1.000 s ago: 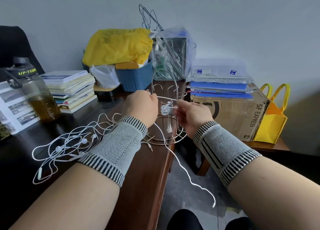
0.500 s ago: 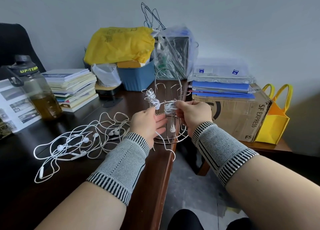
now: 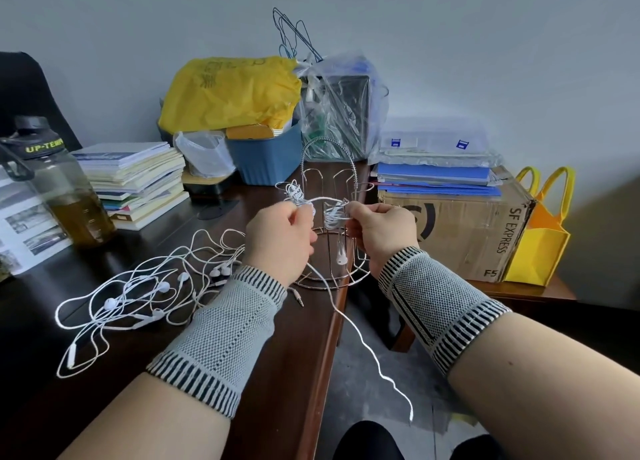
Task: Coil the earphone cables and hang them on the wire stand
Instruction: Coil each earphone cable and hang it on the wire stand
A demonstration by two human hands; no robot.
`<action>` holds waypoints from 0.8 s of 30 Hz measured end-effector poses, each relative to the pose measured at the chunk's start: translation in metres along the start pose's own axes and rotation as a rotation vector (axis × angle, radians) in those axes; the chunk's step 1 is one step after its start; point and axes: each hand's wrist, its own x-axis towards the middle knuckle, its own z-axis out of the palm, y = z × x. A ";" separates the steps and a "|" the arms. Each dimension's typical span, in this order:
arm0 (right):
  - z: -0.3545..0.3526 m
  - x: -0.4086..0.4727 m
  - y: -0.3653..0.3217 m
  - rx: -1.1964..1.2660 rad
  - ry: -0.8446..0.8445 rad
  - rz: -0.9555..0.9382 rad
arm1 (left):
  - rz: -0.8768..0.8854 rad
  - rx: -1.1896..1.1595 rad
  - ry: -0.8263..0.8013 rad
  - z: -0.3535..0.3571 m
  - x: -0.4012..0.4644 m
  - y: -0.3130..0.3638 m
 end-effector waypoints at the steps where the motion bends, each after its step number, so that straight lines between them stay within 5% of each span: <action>1: 0.000 0.000 0.000 0.007 0.002 0.012 | 0.046 0.086 0.020 -0.004 0.006 0.003; 5: 0.004 -0.001 0.000 0.029 0.018 0.058 | 0.224 0.464 0.001 -0.007 0.027 0.017; 10: 0.007 -0.001 -0.002 0.038 0.029 0.116 | 0.156 0.681 -0.111 0.002 0.035 0.024; 15: 0.007 0.003 -0.009 0.018 -0.009 0.178 | 0.119 0.697 -0.239 -0.002 0.024 0.018; 20: 0.002 0.002 -0.008 0.039 -0.026 0.174 | 0.053 0.413 -0.387 -0.007 0.018 0.004; 24: -0.001 -0.002 -0.004 0.051 -0.059 0.136 | 0.136 0.469 -0.403 -0.004 0.006 0.004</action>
